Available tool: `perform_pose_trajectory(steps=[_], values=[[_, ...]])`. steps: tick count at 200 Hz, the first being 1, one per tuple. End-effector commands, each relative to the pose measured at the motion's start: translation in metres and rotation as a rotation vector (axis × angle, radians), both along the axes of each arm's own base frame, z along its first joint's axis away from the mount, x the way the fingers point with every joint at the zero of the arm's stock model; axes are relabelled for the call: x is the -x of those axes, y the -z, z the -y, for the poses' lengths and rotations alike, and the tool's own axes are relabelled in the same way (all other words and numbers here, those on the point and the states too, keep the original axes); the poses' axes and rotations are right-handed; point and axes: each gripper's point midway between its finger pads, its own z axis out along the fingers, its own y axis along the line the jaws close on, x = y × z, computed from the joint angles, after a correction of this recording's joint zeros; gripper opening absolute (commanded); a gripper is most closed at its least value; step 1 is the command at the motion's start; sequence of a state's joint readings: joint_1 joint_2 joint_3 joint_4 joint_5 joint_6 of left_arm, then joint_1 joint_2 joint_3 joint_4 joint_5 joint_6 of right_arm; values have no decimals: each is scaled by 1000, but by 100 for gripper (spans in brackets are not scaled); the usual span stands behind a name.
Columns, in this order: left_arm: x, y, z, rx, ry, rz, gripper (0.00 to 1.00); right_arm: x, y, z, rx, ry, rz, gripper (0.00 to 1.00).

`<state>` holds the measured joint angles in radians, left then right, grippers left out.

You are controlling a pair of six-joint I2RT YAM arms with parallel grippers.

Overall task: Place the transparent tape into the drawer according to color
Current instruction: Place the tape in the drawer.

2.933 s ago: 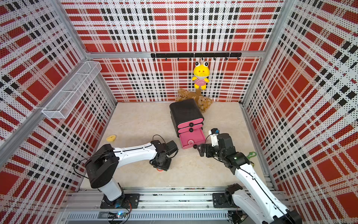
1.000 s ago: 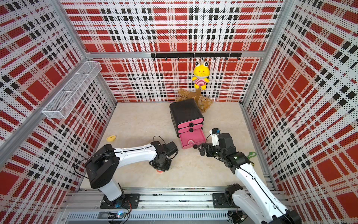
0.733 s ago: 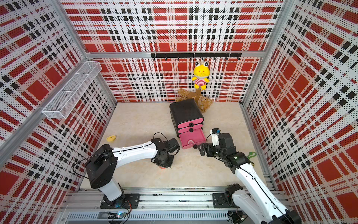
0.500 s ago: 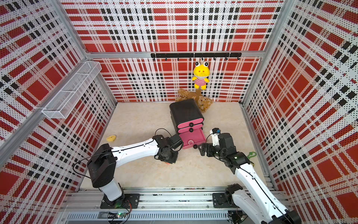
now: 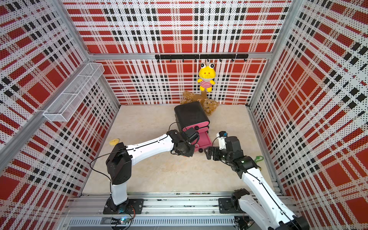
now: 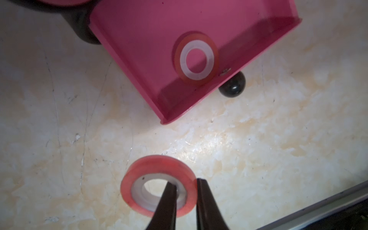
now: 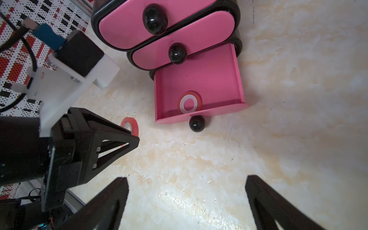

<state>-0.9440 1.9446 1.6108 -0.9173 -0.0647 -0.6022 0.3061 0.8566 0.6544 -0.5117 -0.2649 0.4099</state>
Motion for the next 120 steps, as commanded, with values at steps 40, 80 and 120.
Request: perform_pose_trajectory(steps=[40, 80, 120], values=[[-36, 6, 18, 10, -8, 51, 0, -2, -14, 7, -6, 33, 43, 100], [-62, 6, 25, 12, -23, 97, 0, -3, -14, 9, -4, 41, 43, 100], [-73, 10, 35, 23, -19, 109, 0, -2, -15, 10, -7, 42, 43, 100]])
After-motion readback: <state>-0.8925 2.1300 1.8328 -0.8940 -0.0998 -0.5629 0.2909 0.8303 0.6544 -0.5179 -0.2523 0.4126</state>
